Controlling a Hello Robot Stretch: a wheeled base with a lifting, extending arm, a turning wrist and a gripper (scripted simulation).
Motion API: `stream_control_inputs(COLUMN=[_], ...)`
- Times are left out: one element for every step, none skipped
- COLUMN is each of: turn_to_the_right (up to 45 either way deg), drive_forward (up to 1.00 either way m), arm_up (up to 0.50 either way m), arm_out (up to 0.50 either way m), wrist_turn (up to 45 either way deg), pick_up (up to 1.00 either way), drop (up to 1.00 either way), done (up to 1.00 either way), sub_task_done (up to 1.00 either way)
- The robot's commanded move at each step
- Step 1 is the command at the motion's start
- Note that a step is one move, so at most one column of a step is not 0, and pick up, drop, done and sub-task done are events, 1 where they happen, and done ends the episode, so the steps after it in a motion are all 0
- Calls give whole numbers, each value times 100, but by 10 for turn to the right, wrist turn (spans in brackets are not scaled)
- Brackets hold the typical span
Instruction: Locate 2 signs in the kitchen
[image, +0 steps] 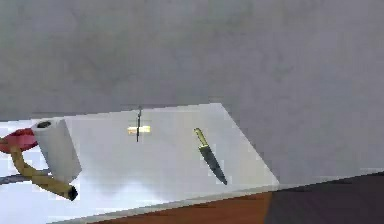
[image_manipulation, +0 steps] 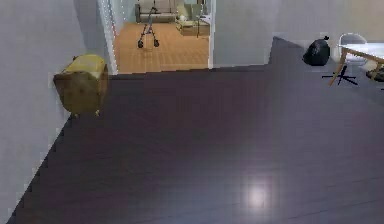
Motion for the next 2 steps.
stream_control_inputs(turn_to_the_right=[450,450], drive_forward=[0,0], arm_up=[0,0], arm_out=[0,0], wrist_turn=[0,0], pick_up=[0,0], drop=[0,0], done=[0,0], sub_task_done=[0,0])
